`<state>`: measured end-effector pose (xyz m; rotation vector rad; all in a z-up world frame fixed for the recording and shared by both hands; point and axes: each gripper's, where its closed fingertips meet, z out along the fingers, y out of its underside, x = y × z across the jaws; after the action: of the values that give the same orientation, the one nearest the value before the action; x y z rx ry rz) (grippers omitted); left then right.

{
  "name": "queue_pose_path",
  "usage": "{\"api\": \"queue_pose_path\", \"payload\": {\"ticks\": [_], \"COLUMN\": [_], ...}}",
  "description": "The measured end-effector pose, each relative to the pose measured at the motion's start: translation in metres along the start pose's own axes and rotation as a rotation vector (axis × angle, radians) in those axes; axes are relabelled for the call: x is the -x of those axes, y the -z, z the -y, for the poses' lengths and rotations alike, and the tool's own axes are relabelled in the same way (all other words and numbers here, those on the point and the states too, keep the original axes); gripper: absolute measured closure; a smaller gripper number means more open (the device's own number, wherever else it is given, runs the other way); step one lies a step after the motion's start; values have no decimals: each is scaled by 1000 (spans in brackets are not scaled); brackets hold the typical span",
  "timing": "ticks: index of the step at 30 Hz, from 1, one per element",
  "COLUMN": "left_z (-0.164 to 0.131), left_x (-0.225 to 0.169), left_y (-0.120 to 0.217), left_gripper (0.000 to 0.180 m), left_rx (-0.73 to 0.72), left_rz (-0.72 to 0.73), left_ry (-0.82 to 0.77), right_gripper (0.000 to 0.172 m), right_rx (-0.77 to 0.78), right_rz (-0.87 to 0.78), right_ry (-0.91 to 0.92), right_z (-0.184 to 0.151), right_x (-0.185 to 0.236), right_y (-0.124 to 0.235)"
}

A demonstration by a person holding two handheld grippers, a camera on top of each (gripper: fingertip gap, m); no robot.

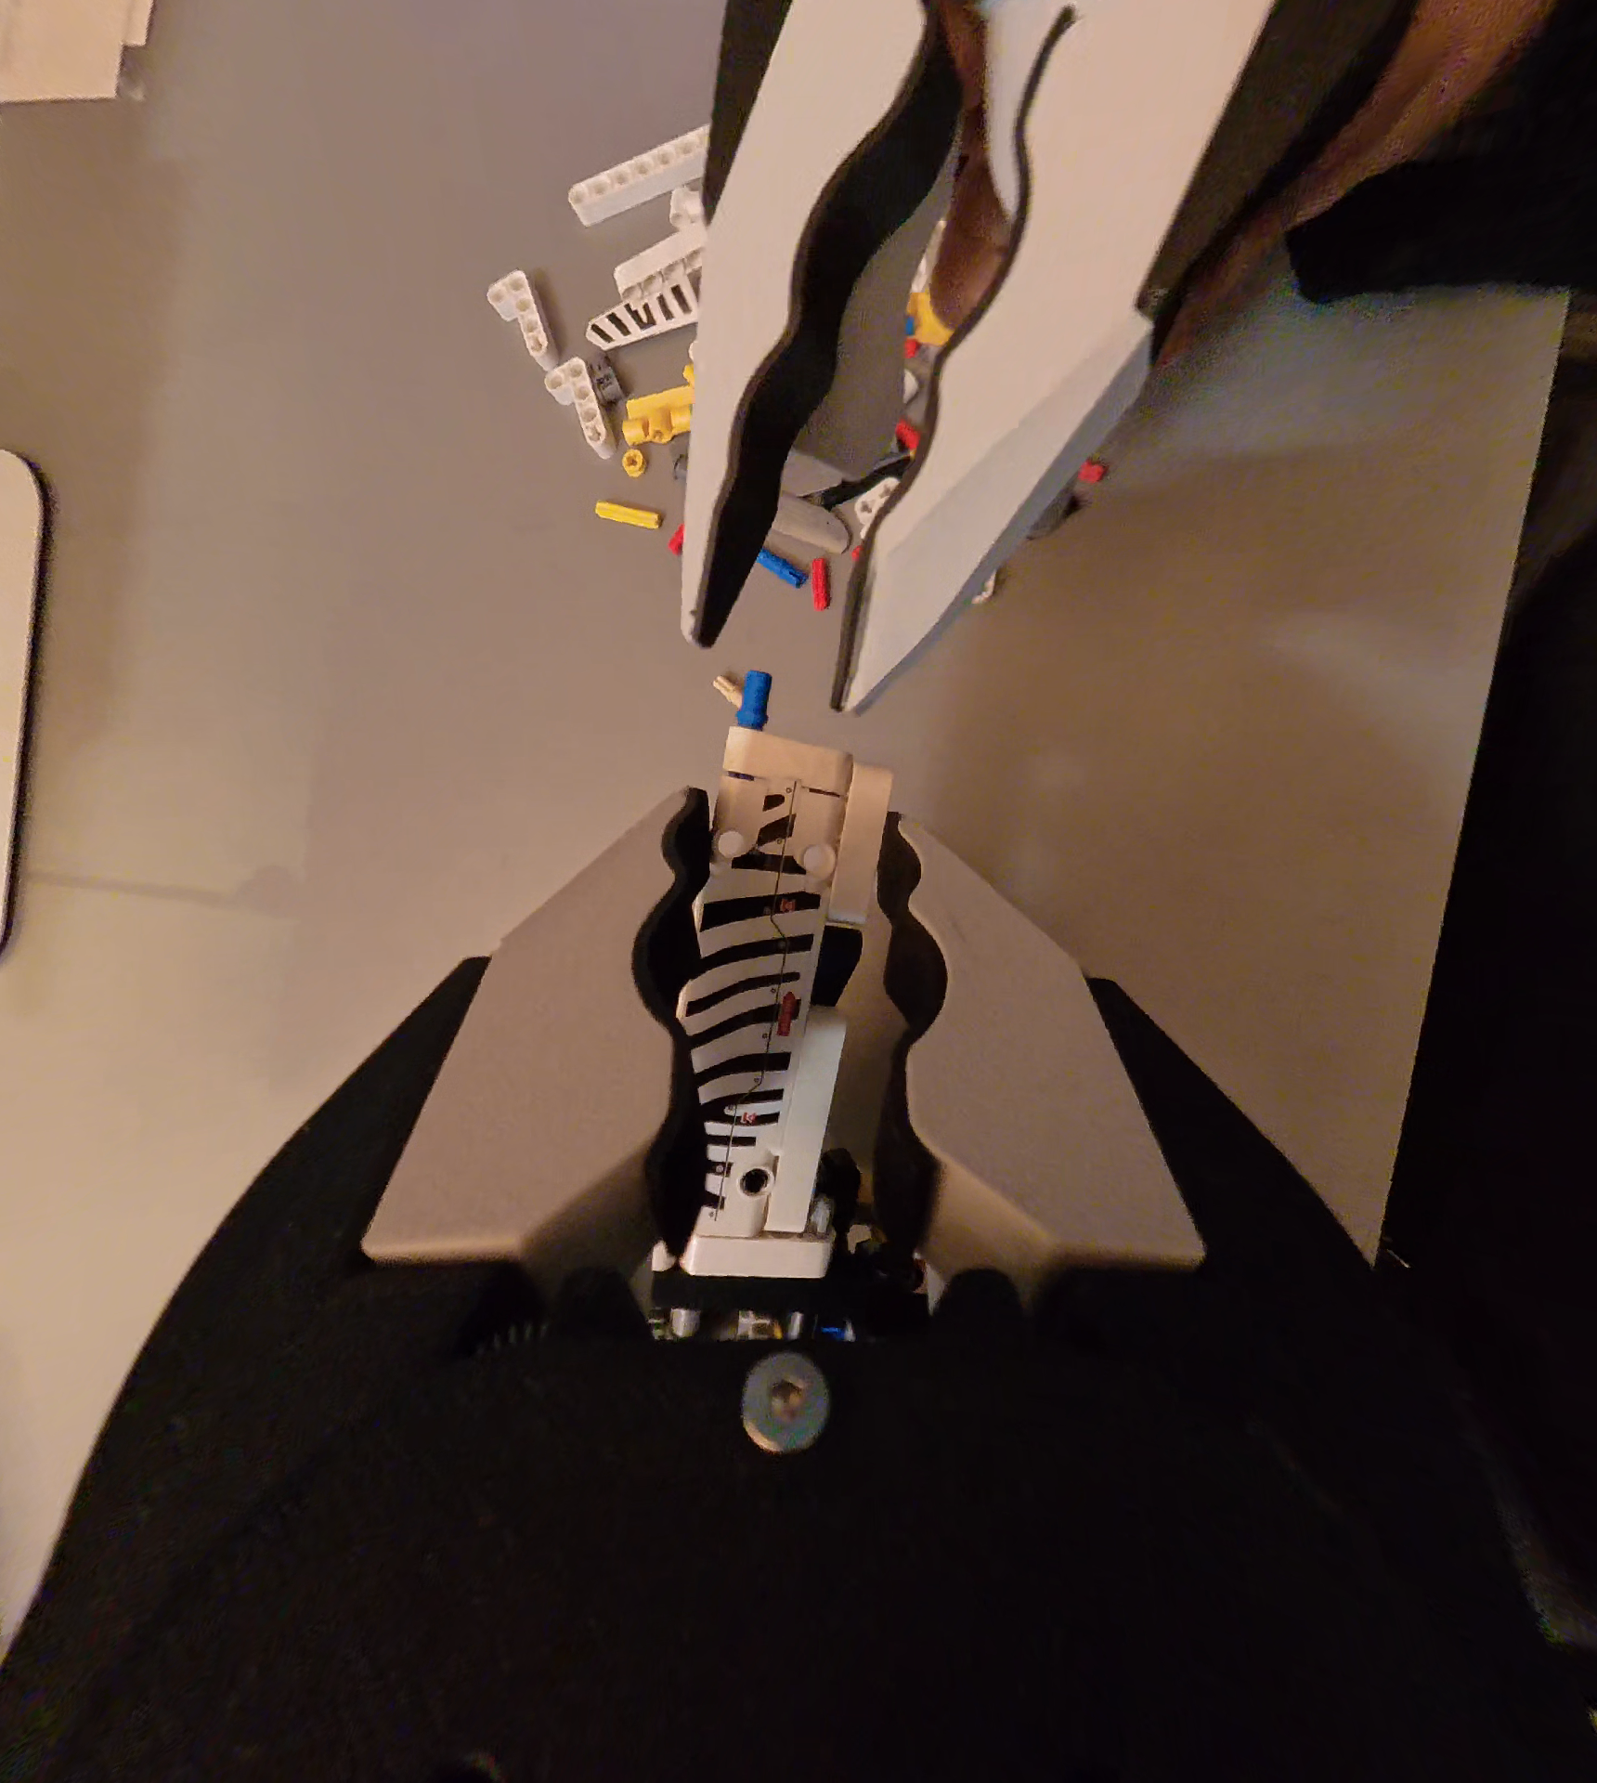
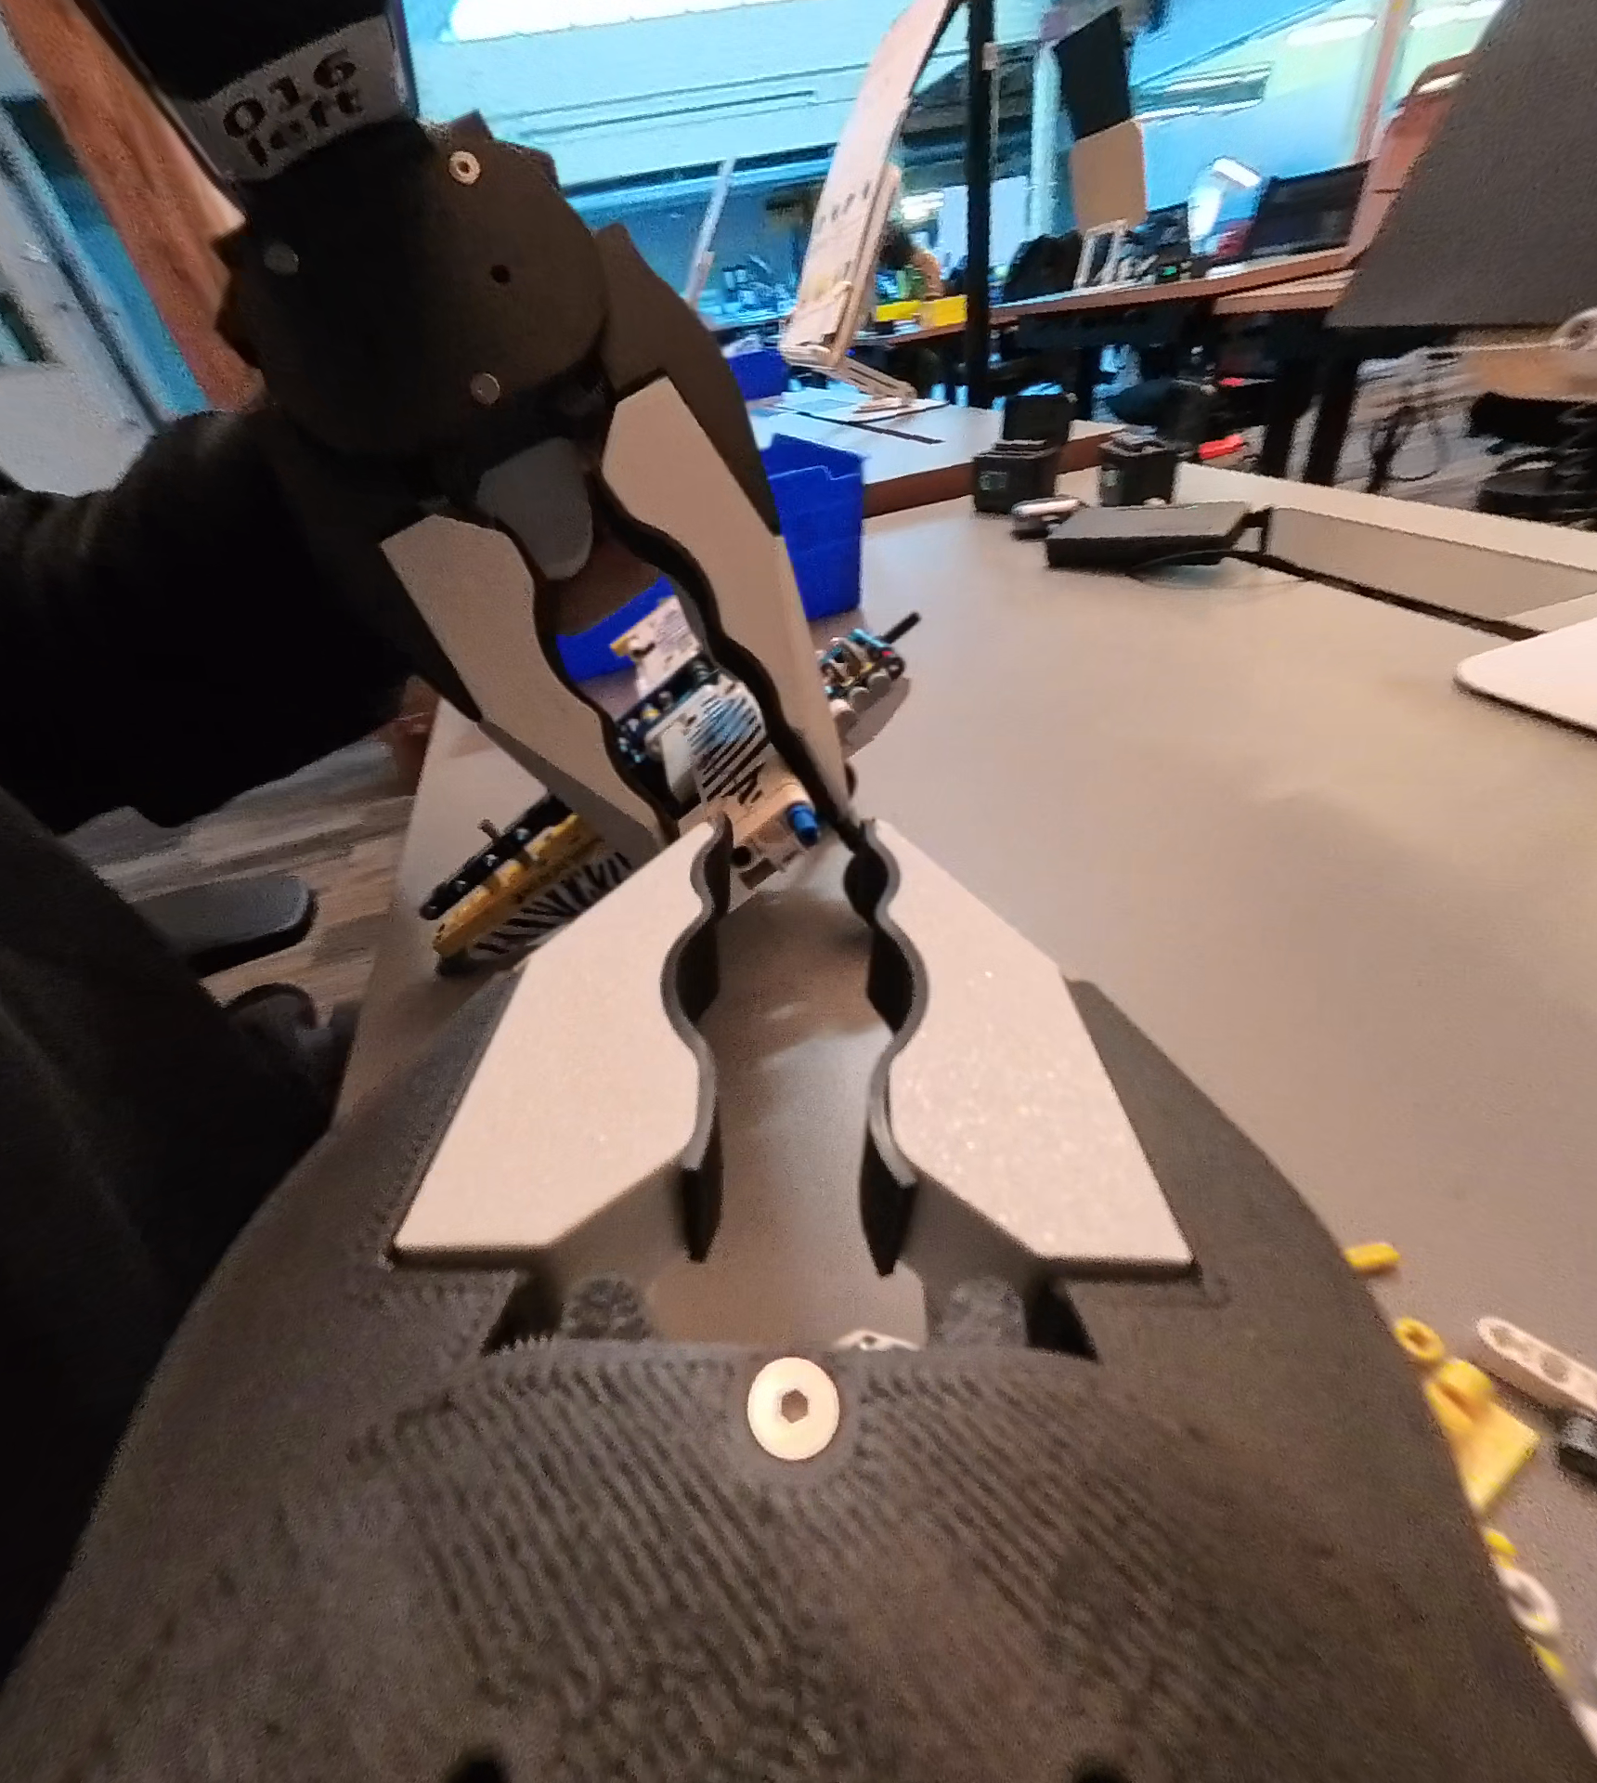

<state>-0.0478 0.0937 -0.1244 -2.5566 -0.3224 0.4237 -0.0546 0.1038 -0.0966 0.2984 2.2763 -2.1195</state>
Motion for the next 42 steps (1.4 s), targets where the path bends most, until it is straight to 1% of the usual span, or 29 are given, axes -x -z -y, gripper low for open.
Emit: {"api": "queue_pose_path", "payload": {"ticks": [5, 10, 13, 22, 27, 33, 38, 40, 42], "left_z": [0, 1, 1, 1, 1, 0, 0, 0, 0], "left_x": [-3, -5, -5, -7, -5, -8, -9, -9, -10], "left_y": [3, 3, 3, 6, 6, 8, 9, 9, 8], "left_gripper": [148, 148, 148, 148, 148, 148, 148, 148, 148], "left_rx": [-28, -60, -70, -118, -142, -113, -118, -124, -128], "left_rz": [4, -2, -3, -13, 3, -3, -9, -9, -12], "left_ry": [-28, -28, -35, -4, 12, -24, -33, -30, -31], "right_gripper": [151, 152, 162, 169, 169, 167, 168, 165, 165], "right_rx": [-33, -22, -23, -42, -26, 11, 14, 21, 36], "right_rz": [69, 88, 111, 170, 139, 101, 125, 154, 160], "right_ry": [-88, -82, -85, -179, -128, 40, 59, 44, 55], "right_z": [1, -2, 0, 4, 4, 2, 2, 0, -2], "right_x": [3, 4, 7, 8, 8, 12, 13, 15, 16], "right_y": [-3, -6, -8, -8, -8, -8, -8, -8, -8]}}
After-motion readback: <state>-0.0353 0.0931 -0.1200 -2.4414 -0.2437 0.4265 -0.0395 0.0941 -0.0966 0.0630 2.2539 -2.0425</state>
